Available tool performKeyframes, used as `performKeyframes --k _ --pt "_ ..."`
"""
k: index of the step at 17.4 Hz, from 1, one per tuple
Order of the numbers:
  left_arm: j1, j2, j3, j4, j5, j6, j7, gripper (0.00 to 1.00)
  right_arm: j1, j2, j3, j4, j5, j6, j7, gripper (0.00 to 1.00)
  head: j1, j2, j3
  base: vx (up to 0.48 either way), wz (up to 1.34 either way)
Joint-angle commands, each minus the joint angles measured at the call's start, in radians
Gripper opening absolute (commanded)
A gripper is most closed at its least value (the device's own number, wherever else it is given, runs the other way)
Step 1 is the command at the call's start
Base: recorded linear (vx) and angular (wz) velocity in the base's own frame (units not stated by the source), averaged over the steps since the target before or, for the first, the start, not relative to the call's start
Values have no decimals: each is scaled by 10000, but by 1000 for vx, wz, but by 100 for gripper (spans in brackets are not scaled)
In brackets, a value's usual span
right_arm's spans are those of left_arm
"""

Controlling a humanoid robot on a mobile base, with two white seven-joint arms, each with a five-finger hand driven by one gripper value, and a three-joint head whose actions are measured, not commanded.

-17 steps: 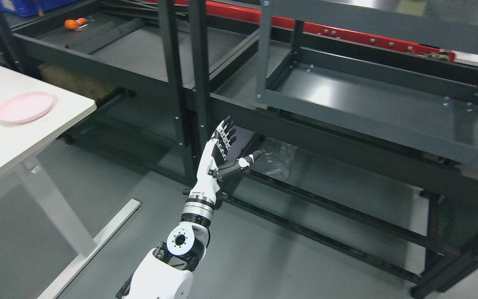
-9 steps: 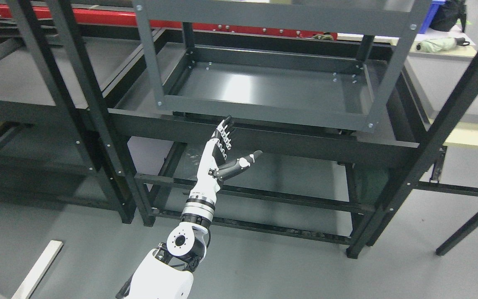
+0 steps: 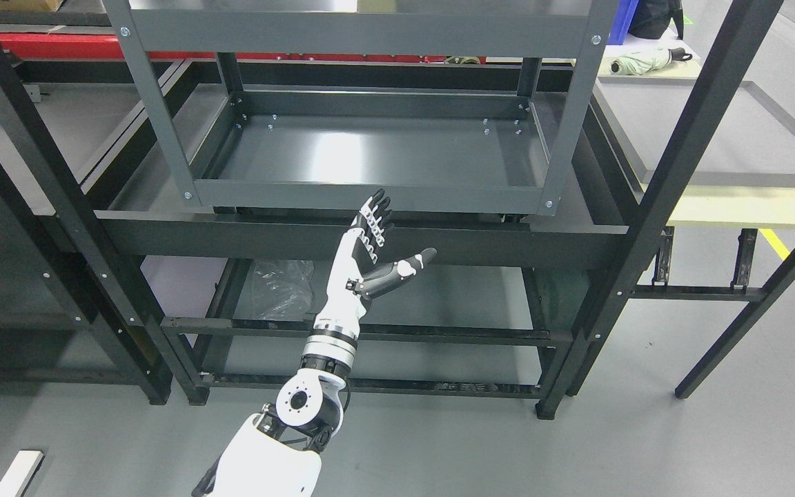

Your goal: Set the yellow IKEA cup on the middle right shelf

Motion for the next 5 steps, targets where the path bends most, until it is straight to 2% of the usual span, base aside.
performKeyframes --k 1,5 --pt "-10 175 12 -113 0 42 -7 99 63 -174 0 0 0 -5 -2 99 0 0 0 36 -46" --pt "-40 175 12 -113 0 42 -7 99 63 -174 0 0 0 -5 -2 99 0 0 0 27 -73"
